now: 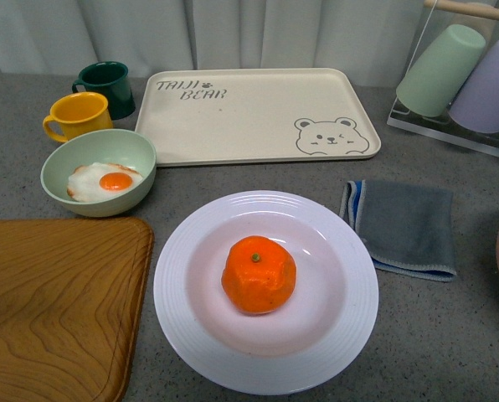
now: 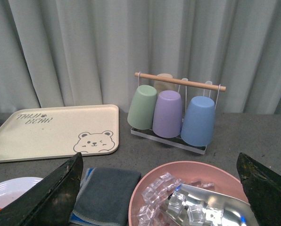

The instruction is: Place orange and plate with both arms

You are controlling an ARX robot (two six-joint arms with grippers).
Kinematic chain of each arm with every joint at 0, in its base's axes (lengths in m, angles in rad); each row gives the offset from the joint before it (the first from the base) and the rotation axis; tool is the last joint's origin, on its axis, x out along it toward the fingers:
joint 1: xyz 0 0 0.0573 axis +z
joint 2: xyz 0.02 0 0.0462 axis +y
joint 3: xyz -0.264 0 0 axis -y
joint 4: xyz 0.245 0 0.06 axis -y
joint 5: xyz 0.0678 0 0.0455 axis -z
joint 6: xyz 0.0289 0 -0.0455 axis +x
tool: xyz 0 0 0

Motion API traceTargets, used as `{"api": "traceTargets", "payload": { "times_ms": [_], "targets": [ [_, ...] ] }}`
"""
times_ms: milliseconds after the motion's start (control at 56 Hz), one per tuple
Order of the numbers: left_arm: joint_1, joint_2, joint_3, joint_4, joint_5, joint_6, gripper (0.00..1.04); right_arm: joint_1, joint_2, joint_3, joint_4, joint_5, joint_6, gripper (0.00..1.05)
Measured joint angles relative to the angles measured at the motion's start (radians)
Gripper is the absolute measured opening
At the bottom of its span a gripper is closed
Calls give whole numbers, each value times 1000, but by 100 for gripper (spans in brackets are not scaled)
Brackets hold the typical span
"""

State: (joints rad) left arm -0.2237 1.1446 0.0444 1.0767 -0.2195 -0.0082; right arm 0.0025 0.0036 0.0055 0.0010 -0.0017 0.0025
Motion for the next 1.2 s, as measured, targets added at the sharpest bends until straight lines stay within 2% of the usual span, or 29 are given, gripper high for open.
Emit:
{"api": "traceTargets", "payload": {
  "times_ms": [89,446,500,571,1196],
  "targets": [
    [32,-147,0,-156,32,0,4,0,0,0,0,0,0,95],
    [120,-463,-24,-414,118,0,4,0,0,0,0,0,0,95],
    [183,-521,-25,-466,205,1,4,0,0,0,0,0,0,95],
    [217,-571,-25,-512,211,1,4,0,0,0,0,1,0,95],
    [221,-876,-26,-804,217,1,4,0,0,0,0,0,0,95]
  ]
}}
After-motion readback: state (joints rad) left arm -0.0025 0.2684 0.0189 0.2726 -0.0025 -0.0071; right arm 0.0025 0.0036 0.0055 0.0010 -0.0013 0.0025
